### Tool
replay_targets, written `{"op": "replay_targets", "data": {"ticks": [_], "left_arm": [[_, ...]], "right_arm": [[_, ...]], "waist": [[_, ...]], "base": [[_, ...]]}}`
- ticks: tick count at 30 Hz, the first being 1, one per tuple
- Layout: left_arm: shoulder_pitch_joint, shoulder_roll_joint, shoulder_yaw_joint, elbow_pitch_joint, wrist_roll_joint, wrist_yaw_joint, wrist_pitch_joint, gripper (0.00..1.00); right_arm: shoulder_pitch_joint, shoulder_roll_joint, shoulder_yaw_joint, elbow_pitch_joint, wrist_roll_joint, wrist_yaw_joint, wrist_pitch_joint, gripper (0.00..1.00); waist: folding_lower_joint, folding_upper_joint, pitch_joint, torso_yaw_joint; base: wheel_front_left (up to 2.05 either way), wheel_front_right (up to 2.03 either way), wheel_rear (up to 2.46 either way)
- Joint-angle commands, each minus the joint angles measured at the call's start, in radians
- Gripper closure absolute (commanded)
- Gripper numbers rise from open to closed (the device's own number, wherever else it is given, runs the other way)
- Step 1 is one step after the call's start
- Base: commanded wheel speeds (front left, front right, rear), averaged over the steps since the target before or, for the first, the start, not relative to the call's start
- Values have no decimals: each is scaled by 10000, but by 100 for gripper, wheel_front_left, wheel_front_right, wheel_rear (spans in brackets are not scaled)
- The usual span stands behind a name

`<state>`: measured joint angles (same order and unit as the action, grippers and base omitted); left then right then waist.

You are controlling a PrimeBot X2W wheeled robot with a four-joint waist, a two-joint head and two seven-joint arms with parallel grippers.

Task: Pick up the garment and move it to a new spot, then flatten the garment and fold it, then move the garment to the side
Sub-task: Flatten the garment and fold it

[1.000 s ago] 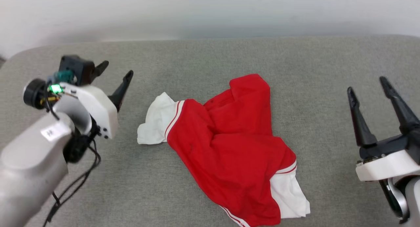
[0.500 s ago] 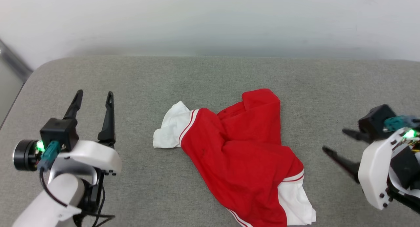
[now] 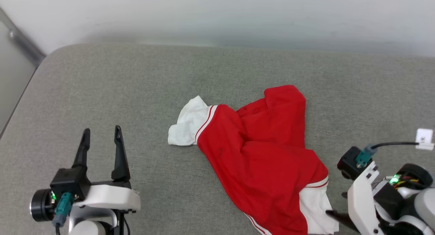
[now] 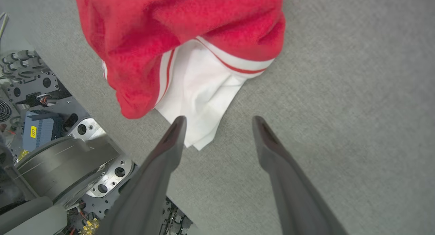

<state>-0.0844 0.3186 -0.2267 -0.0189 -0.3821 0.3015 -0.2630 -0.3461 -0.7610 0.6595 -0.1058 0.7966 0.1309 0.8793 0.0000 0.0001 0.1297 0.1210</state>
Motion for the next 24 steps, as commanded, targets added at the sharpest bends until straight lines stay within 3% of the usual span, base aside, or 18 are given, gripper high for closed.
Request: {"op": "replay_targets", "data": {"ticks": [1,11,12,13,20,24], "left_arm": [[138,-161,132,69,142,-151,-22,0],[238,-1503,1114,637,1306,-1458,-23,0],[215,-1592,1202,687,1400,-1552,-23,0],[190,-1655,1260,710,1503,-1651,-23,0],[385,-2085,1681,894,2035,-2118,-23,0],[457,-2207,1929,985,2189,-2341,-23,0]], "right_arm": [[79,98,136,156,-29,-3,-116,0],[118,704,1913,1920,-17,-2,-1216,0],[9,723,2065,2017,-42,-2,-1422,37],[-118,748,2160,2076,-45,-2,-1661,100],[-1137,64,2019,2149,78,-6,-3049,100],[-1261,-735,1540,1927,364,-5,-3290,100]], "waist": [[0,-1,136,120],[0,-1,482,291],[0,-1,493,276],[0,-1,496,250],[0,-1,184,-33],[0,-1,-21,-141]], "base": [[0,0,0],[0,0,0],[0,0,0],[0,0,0],[0,0,0],[0,0,0]]}}
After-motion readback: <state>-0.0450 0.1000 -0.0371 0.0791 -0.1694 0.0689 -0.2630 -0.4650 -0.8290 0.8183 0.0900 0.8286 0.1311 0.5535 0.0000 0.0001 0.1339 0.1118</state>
